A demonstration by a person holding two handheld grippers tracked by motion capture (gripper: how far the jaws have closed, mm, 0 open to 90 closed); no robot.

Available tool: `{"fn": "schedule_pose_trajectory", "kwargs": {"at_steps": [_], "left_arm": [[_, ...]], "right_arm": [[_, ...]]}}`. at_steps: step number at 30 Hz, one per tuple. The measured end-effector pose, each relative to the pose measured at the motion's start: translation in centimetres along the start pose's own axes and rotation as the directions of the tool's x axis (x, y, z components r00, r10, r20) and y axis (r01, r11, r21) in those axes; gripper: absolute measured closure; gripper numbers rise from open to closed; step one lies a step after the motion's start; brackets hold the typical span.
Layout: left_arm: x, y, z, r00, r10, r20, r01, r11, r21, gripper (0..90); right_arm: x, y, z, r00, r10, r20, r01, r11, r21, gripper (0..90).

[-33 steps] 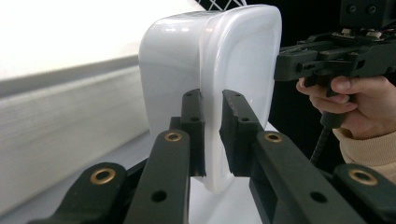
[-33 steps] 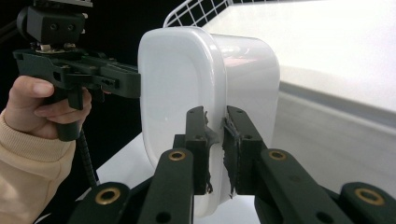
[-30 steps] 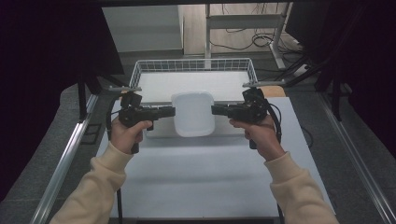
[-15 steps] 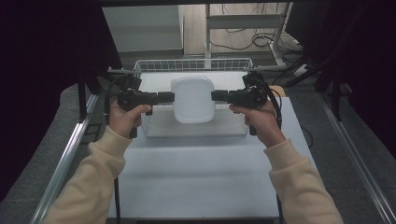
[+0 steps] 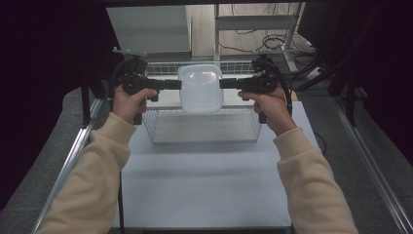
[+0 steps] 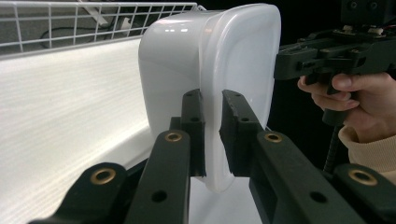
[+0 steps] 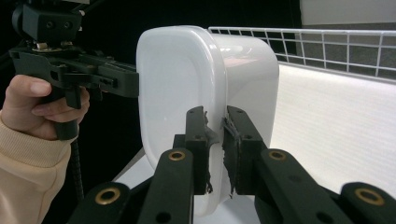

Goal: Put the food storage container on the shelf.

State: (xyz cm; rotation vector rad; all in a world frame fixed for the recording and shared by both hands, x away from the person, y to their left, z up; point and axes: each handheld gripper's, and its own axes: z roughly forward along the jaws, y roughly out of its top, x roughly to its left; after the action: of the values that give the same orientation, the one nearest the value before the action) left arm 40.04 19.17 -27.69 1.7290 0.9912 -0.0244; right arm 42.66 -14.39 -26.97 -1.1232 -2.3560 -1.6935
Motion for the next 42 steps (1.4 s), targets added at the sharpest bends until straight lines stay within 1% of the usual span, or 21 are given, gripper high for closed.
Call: {"fn": "schedule_pose_trajectory", "kwargs": {"at_steps": [2,6,10,15,16,19,22,23,24,25,29,30,32,34,35,36,38,39,40,41,42], "left_arm": [[0.3,0.4,0.1,1.0000,0.006,-0.002,-0.006,1.0000,0.006,79.9],[1.0,1.2,0.5,0.9999,-0.013,0.006,0.012,0.9998,0.014,79.9],[1.8,1.7,1.1,0.9994,-0.032,0.010,0.032,0.9992,0.024,79.9],[2.8,2.4,1.8,0.9978,-0.066,0.011,0.065,0.9968,0.047,80.0],[2.9,2.5,1.9,0.9967,-0.080,0.010,0.079,0.9957,0.048,79.9],[3.4,2.8,2.3,0.9959,-0.090,0.008,0.089,0.9942,0.059,80.0],[4.1,3.0,2.8,0.9937,-0.111,0.012,0.110,0.9912,0.073,79.9],[4.3,3.1,3.0,0.9937,-0.111,0.011,0.110,0.9908,0.079,79.8],[4.6,3.1,3.2,0.9926,-0.120,0.013,0.119,0.9893,0.085,79.8],[4.9,3.2,3.3,0.9907,-0.134,0.022,0.132,0.9880,0.080,79.8],[5.9,3.5,3.6,0.9824,-0.181,0.047,0.177,0.9808,0.083,79.9],[6.2,3.6,3.7,0.9780,-0.200,0.058,0.195,0.9772,0.084,79.9],[7.0,3.9,4.0,0.9634,-0.254,0.086,0.247,0.9651,0.088,79.9],[7.8,4.1,4.4,0.9495,-0.297,0.101,0.288,0.9531,0.092,79.4],[8.3,4.1,4.6,0.9414,-0.320,0.108,0.310,0.9458,0.096,79.0],[8.7,4.1,4.8,0.9313,-0.345,0.116,0.336,0.9372,0.095,78.7],[9.5,4.2,5.1,0.9145,-0.385,0.123,0.375,0.9218,0.097,77.6],[9.8,4.2,5.3,0.9076,-0.401,0.126,0.391,0.9153,0.097,77.0],[10.0,4.2,5.4,0.9032,-0.410,0.127,0.400,0.9114,0.097,76.3],[10.3,4.1,5.6,0.8948,-0.425,0.136,0.416,0.9047,0.092,76.0],[10.7,4.0,5.7,0.8858,-0.441,0.145,0.431,0.8972,0.098,75.6]], "right_arm": [[-0.3,0.3,0.2,1.0000,0.002,-0.002,-0.002,1.000,0.001,80.2],[-1.0,1.0,0.6,0.9998,0.017,-0.004,-0.017,1.000,0.007,80.2],[-1.7,1.5,0.9,0.9990,0.045,0.003,-0.045,0.999,0.017,80.2],[-2.9,2.0,1.6,0.9967,0.082,0.003,-0.082,0.996,0.030,80.1],[-3.1,2.1,1.8,0.9962,0.087,0.004,-0.087,0.996,0.029,80.0],[-3.6,2.3,2.1,0.9949,0.100,0.006,-0.100,0.994,0.034,80.0],[-4.1,2.4,2.4,0.9923,0.123,0.012,-0.123,0.991,0.046,80.0],[-4.3,2.4,2.5,0.9912,0.132,0.014,-0.132,0.990,0.050,80.0],[-4.6,2.5,2.7,0.9902,0.139,0.017,-0.139,0.989,0.053,79.9],[-4.7,2.5,2.8,0.9883,0.151,0.022,-0.152,0.987,0.059,79.8],[-5.7,2.8,3.3,0.9792,0.203,0.004,-0.203,0.978,0.053,79.7],[-5.9,2.9,3.4,0.9774,0.211,0.001,-0.211,0.976,0.053,79.5],[-6.5,3.3,3.7,0.9691,0.246,-0.001,-0.246,0.967,0.068,78.7],[-7.1,3.6,4.1,0.9601,0.280,0.006,-0.279,0.957,0.077,77.5],[-7.3,3.8,4.3,0.9565,0.291,0.013,-0.291,0.953,0.080,76.8],[-7.5,3.9,4.5,0.9519,0.306,0.021,-0.307,0.948,0.081,76.2],[-7.8,4.1,5.0,0.9406,0.337,0.039,-0.340,0.937,0.085,75.0],[-7.9,4.1,5.2,0.9352,0.351,0.047,-0.354,0.931,0.086,74.4],[-8.0,4.2,5.4,0.9290,0.366,0.055,-0.370,0.925,0.089,73.8],[-8.1,4.2,5.5,0.9238,0.379,0.058,-0.382,0.920,0.086,73.7],[-8.3,4.2,5.7,0.9153,0.398,0.063,-0.402,0.912,0.082,73.6]]}}
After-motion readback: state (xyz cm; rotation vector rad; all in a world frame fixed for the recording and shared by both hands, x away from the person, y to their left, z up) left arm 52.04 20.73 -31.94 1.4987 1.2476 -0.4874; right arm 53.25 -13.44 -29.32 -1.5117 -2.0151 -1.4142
